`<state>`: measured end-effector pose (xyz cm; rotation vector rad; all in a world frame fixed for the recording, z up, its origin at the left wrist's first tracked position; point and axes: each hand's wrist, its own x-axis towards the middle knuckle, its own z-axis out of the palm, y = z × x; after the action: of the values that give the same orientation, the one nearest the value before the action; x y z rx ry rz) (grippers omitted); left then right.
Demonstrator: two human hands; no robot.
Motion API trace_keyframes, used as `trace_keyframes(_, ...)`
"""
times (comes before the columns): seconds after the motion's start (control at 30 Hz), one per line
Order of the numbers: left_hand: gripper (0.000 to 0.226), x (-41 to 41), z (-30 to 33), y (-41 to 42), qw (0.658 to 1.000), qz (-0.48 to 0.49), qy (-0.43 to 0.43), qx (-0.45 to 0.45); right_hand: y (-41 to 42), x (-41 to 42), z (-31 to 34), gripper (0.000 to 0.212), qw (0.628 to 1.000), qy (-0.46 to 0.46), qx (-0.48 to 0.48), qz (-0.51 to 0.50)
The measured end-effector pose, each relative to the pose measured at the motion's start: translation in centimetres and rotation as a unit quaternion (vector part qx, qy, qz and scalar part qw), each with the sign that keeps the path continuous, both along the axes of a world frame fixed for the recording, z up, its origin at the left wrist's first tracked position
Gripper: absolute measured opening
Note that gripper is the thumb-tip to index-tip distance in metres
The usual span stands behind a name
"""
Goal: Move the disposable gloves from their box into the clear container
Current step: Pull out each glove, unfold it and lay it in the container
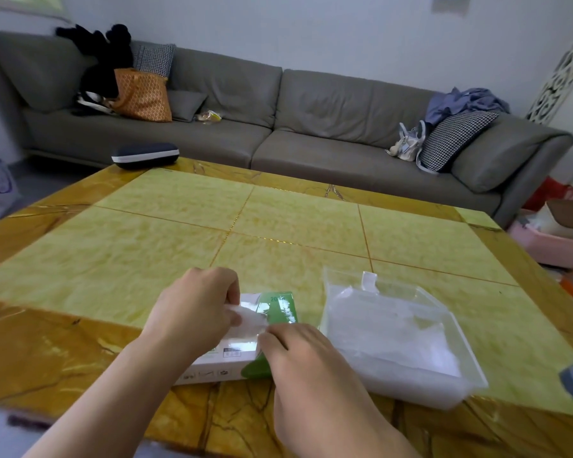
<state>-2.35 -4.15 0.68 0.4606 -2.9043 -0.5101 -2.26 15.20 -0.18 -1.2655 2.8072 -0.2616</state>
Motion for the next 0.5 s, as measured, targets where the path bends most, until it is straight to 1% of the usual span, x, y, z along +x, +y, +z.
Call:
trace_keyframes(0.1,0.013,-0.3,0.1,0.0,1.000,0.005,0.017,-0.002,0.0,0.1,0.0,0.061,1.000,-0.002,0.002,0.001)
trace_keyframes(0.17,0.012,-0.1,0.3,-0.2,1.000,0.001,0.016,-0.014,0.0,0.1,0.0,0.061,1.000,-0.002,0.000,-0.001)
trace_keyframes(0.3,0.017,0.0,0.3,-0.7,0.999,0.008,0.023,-0.026,0.0,0.2,0.2,0.066,1.000,-0.006,-0.001,-0.001)
trace_keyframes(0.37,0.021,0.0,0.3,-1.0,0.999,0.021,0.038,-0.007,0.0,0.2,0.2,0.062,1.000,-0.005,-0.001,-0.001)
trace_keyframes(0.43,0.021,0.0,0.5,-1.3,0.996,0.029,0.086,0.014,-0.1,0.2,0.1,0.058,1.000,-0.004,0.002,-0.001)
trace_keyframes(0.5,0.017,0.1,0.9,-1.6,0.988,0.025,0.141,0.065,-0.1,0.2,0.0,0.058,1.000,-0.004,0.007,-0.001)
